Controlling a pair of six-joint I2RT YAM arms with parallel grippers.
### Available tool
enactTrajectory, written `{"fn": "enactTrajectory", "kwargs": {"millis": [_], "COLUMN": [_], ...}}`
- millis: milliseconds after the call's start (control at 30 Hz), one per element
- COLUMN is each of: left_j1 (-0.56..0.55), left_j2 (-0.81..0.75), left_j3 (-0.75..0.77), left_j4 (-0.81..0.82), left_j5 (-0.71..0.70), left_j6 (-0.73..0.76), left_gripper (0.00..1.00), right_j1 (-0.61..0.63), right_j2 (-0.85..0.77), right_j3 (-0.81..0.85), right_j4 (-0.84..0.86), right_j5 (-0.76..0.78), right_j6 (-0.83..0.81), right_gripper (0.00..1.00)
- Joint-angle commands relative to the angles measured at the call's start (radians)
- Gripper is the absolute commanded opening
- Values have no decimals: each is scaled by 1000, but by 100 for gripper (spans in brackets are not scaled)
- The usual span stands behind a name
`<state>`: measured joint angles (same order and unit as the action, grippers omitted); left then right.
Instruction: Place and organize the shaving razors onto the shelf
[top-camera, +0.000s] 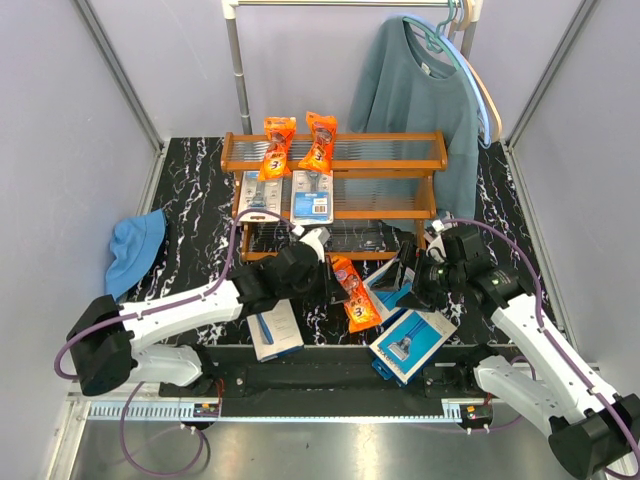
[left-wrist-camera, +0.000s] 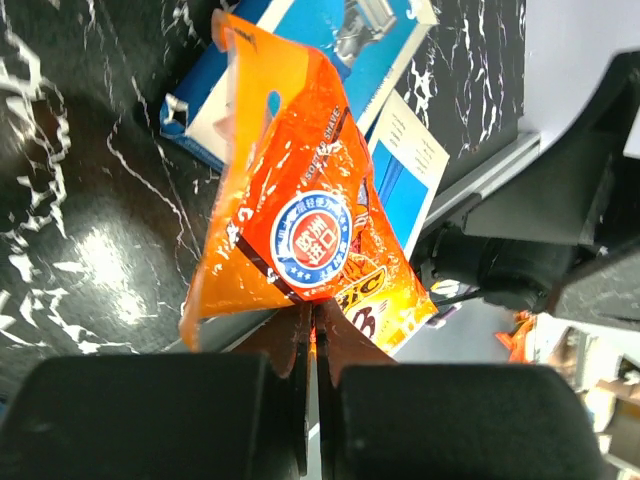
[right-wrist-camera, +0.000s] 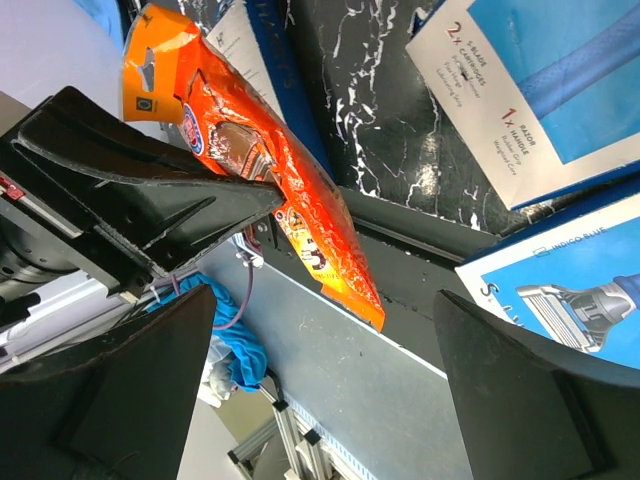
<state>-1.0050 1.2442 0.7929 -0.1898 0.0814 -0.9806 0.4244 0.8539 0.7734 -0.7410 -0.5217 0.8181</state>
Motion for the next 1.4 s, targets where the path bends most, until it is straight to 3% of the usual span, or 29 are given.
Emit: {"fn": "enactTrajectory", "kwargs": {"millis": [0,333,600,967,1167,1267,1300,1367], "left_j1": [-1,6,65,66,66,66,66,66], "left_j2": [-23,-45,-38,4,9,14,15,15], "left_j3": [57,85,111,146,138,135,137,132], "left_j4": [10,136,216,219,228,233,236,245], "left_j5": [64,202,349,386,402,405,406,406], "left_j6": [144,207,207,200,197,194,189,186], "left_gripper": [0,0,0,0,0,0,0,0], "right_j1": [-4,-4,-4,-4,-4,-4,-4,-4], "right_j2": [-29,-36,-68,-102,-110,-111,-111,-118], "right_j3": [14,-9,-40,-89,-89,-92,-97,-97], "right_j4": [57,92,118,158,170,181,183,183], "right_j5": [-40,-96,-144,-178,-169,-175,-181,-184], "right_j6": [-2,1,-16,6,10,15,13,13], "right_gripper": [100,99,90,60,48,36,22,11]}}
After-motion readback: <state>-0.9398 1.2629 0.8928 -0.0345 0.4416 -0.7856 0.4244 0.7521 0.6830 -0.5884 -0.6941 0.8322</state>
